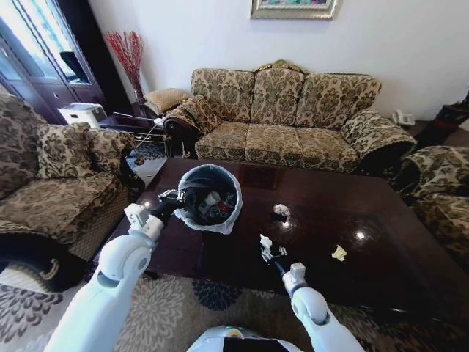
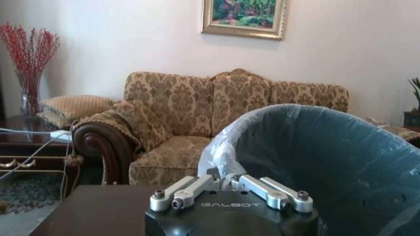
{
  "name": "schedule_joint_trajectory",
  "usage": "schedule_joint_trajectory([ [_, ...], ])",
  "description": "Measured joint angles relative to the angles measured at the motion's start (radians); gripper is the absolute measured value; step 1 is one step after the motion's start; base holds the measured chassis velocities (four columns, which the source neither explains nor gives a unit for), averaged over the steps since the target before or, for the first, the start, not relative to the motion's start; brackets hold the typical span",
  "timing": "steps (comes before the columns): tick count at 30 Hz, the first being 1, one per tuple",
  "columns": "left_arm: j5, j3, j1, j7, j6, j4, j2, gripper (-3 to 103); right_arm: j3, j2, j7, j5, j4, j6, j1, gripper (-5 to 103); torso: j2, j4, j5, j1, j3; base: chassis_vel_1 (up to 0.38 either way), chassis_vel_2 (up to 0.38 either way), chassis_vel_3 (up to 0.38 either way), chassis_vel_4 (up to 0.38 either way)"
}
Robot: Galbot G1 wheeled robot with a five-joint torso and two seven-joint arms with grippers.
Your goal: Move to the front of the table and place the trash on the table into the trash bin.
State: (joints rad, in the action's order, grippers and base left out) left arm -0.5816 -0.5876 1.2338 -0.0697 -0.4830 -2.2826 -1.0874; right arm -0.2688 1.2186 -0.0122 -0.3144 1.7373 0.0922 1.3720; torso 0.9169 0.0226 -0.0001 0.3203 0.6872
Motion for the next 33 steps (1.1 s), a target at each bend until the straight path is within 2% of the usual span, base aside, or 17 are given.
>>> schedule_joint_trajectory([
  [5,0.002,0.002,0.001,0.0,0.0,0.0,0.0,3,0.0,0.001,0.0,0.003,-0.014,-0.016,-0.007,37,0.0,-0.0001,0.0,0.0,0.0,0.0,0.0,0.0,0.0],
  [8,0.003,0.002,0.001,0.001,0.0,-0.001,0.0,3,0.001,0.002,-0.001,0.003,-0.017,-0.02,-0.013,33,0.0,-0.0001,0.0,0.0,0.0,0.0,0.0,0.0,0.0],
  [12,0.003,0.003,0.005,0.001,0.0,-0.006,-0.001,3,-0.01,0.012,-0.021,-0.005,-0.004,-0.021,-0.039,17,0.0,-0.0001,0.0001,0.0,0.0,0.0,0.0,0.0,0.0],
  [14,0.003,0.003,0.006,0.001,0.0,-0.009,-0.001,3,-0.015,0.014,-0.031,-0.01,0.004,-0.022,-0.047,17,0.0,-0.0001,0.0001,0.0,0.0,0.0,0.0,0.0,0.0],
  [16,0.003,0.003,0.012,0.001,0.0,-0.012,-0.002,3,-0.032,0.011,-0.051,-0.023,0.06,-0.022,-0.071,9,0.0,-0.0001,0.0003,0.0,0.0,0.0,0.0,0.0,0.0],
  [17,0.003,0.003,0.012,0.001,0.0,-0.012,-0.002,3,-0.032,0.011,-0.051,-0.023,0.06,-0.022,-0.071,9,0.0,-0.0001,0.0003,0.0,0.0,0.0,0.0,0.0,0.0],
  [19,0.004,0.006,0.013,0.002,0.0,-0.011,-0.001,3,-0.037,-0.023,-0.072,-0.058,0.171,0.004,-0.103,2,0.0,0.0,0.0001,0.0,0.0,0.0,0.0,0.0,0.0],
  [22,0.005,0.012,0.012,0.002,0.0,-0.008,-0.002,3,-0.037,-0.059,-0.091,-0.109,0.261,0.039,-0.141,1,0.0,0.0,0.0,0.0,0.0,0.0,0.0,0.0,0.0],
  [25,0.015,0.028,0.005,0.005,0.0,0.002,-0.008,3,-0.034,-0.135,-0.116,-0.241,0.415,0.118,-0.237,0,0.0,0.0001,0.0002,0.0,0.0,0.0,0.0,0.0,0.0],
  [26,0.015,0.028,0.005,0.005,0.0,0.002,-0.008,3,-0.034,-0.135,-0.116,-0.241,0.415,0.118,-0.237,0,0.0,0.0001,0.0002,0.0,0.0,0.0,0.0,0.0,0.0],
  [28,0.028,0.036,0.003,0.014,0.0,0.009,-0.013,3,-0.014,-0.196,-0.12,-0.33,0.489,0.155,-0.314,0,0.0,-0.0001,0.0,0.0,0.0,0.0,0.0,0.0,0.0],
  [29,0.028,0.036,0.003,0.014,0.0,0.009,-0.013,3,-0.014,-0.196,-0.12,-0.33,0.489,0.155,-0.314,0,0.0,-0.0001,0.0,0.0,0.0,0.0,0.0,0.0,0.0],
  [31,0.038,0.038,0.006,0.015,-0.001,0.009,-0.018,3,0.013,-0.261,-0.103,-0.413,0.54,0.18,-0.383,0,0.0,0.0003,0.0002,0.0,0.0,0.0,0.0,0.0,0.0],
  [33,0.041,0.038,0.007,0.016,-0.002,0.009,-0.019,3,0.021,-0.278,-0.095,-0.44,0.557,0.191,-0.4,0,0.0,0.0002,0.0001,0.0,0.0,0.0,0.0,0.0,0.0],
])
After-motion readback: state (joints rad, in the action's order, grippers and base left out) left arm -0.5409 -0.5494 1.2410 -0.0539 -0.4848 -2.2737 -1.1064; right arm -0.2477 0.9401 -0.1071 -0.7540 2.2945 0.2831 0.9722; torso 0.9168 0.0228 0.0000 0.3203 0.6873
